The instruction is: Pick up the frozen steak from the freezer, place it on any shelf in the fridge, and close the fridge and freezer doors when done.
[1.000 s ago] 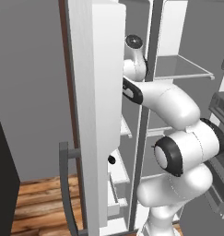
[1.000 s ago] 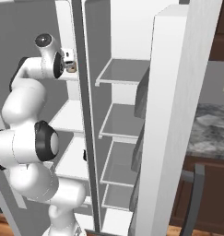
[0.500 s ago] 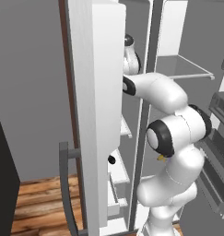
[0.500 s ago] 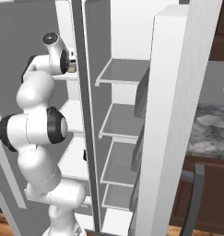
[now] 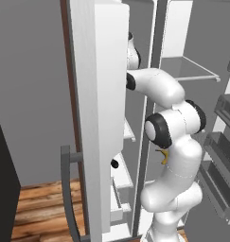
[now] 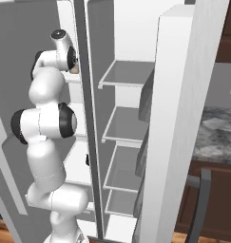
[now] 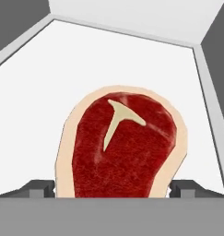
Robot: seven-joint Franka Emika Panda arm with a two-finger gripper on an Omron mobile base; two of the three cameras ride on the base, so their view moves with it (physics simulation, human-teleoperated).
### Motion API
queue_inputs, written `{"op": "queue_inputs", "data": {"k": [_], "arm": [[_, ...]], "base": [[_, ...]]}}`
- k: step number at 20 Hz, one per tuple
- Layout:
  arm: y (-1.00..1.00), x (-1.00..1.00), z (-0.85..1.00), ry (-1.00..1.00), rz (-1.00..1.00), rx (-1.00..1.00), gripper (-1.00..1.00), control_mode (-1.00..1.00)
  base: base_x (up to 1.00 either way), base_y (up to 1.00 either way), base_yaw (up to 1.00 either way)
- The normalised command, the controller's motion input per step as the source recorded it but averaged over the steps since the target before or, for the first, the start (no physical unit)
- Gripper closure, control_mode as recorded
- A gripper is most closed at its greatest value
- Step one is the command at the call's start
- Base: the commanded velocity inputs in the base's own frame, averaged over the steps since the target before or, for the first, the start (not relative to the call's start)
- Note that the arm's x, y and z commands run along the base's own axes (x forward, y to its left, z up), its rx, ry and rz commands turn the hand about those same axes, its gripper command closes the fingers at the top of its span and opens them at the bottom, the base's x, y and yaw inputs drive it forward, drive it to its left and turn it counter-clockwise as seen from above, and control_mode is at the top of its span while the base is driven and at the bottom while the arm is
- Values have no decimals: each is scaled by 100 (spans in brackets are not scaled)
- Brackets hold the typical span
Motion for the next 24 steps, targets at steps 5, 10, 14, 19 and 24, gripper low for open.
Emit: {"op": "queue_inputs", "data": {"k": [5,10,14,19,24], "arm": [[0,6,-38,8,0,-1,100,-100],[0,-20,-18,-5,0,0,100,-100],[20,-80,0,-29,0,0,100,-100],[-9,-23,0,-7,15,3,100,-100],[-19,-24,7,-4,11,3,100,-100]], "base": [[0,0,0],[0,0,0],[0,0,0],[0,0,0],[0,0,0]]}}
